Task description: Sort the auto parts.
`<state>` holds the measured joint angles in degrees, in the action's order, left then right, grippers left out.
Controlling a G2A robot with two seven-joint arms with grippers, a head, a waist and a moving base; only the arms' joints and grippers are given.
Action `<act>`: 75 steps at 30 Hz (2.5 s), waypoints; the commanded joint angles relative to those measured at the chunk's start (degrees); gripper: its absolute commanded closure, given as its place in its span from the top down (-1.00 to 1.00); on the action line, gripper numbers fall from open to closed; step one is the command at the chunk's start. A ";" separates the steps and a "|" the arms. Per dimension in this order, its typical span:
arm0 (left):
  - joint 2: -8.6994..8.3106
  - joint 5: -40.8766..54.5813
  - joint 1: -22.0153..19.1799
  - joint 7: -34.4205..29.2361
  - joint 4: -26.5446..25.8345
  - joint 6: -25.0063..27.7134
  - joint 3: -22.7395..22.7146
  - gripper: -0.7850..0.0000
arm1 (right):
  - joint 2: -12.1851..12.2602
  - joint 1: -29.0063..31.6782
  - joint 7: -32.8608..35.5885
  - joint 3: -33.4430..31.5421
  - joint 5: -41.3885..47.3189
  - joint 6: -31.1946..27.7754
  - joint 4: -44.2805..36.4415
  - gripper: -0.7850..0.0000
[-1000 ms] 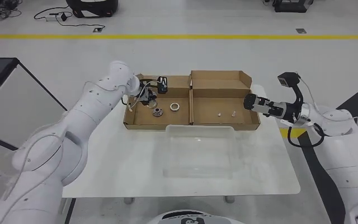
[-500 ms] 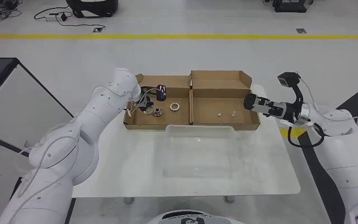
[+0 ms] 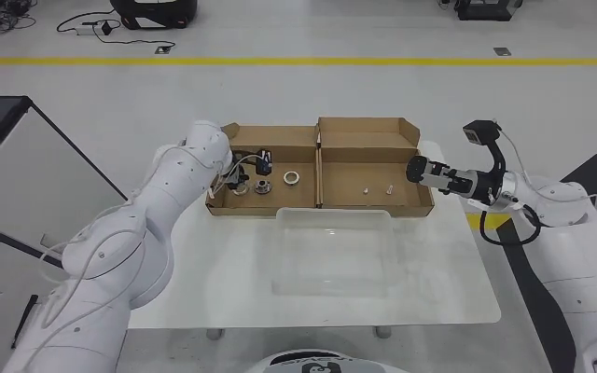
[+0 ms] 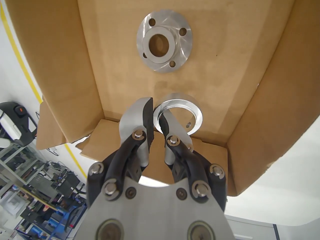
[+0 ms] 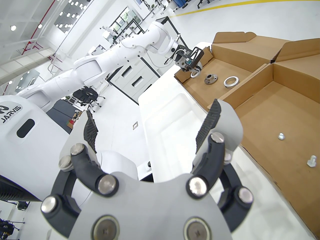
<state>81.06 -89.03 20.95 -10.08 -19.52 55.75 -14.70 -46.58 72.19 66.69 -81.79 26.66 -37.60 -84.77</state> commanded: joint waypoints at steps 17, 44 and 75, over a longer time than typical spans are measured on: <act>1.89 -3.27 0.45 4.27 4.15 -0.61 0.76 0.41 | 0.00 0.00 0.00 0.00 0.00 0.00 0.00 1.00; 0.31 -2.98 -3.58 19.73 2.64 -3.73 -1.84 1.00 | 0.00 0.00 0.00 0.00 0.00 0.00 0.00 1.00; -28.46 16.52 14.65 44.86 -53.16 2.25 -19.84 1.00 | 0.00 0.00 0.00 0.00 0.00 0.00 0.00 1.00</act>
<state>54.52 -73.39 34.41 35.36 -70.04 58.00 -33.44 -46.58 72.19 66.69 -81.79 26.66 -37.60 -84.77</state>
